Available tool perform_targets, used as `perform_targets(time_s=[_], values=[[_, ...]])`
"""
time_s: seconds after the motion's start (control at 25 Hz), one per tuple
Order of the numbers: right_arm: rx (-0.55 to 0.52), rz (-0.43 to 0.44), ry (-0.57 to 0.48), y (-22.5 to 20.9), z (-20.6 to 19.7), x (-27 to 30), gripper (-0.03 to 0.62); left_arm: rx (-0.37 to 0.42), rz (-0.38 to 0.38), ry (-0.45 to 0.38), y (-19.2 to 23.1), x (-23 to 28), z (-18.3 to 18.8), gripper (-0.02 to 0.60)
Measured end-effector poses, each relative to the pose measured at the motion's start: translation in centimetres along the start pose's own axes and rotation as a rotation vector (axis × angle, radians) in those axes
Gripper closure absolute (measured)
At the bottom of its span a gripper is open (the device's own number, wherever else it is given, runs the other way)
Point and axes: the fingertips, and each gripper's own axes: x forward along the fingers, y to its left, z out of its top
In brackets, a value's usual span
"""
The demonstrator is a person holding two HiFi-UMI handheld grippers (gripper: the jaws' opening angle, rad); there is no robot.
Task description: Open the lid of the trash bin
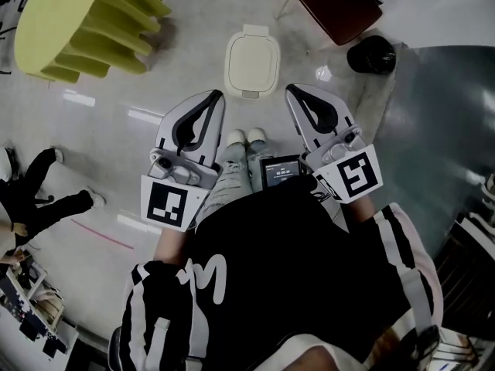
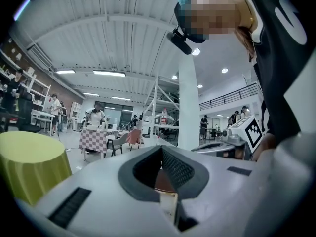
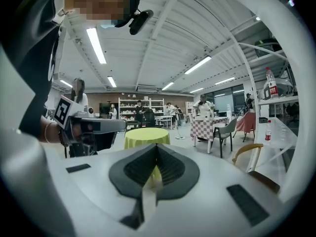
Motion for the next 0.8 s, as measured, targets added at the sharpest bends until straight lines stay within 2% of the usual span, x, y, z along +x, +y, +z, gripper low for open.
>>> perform_targets(time_s=[0.8], values=[[-0.015,0.113,0.101,1.0,-7.2,4.0,0.588,-0.044,0.056,0.022,2.0,-0.9,-4.8,0.574]])
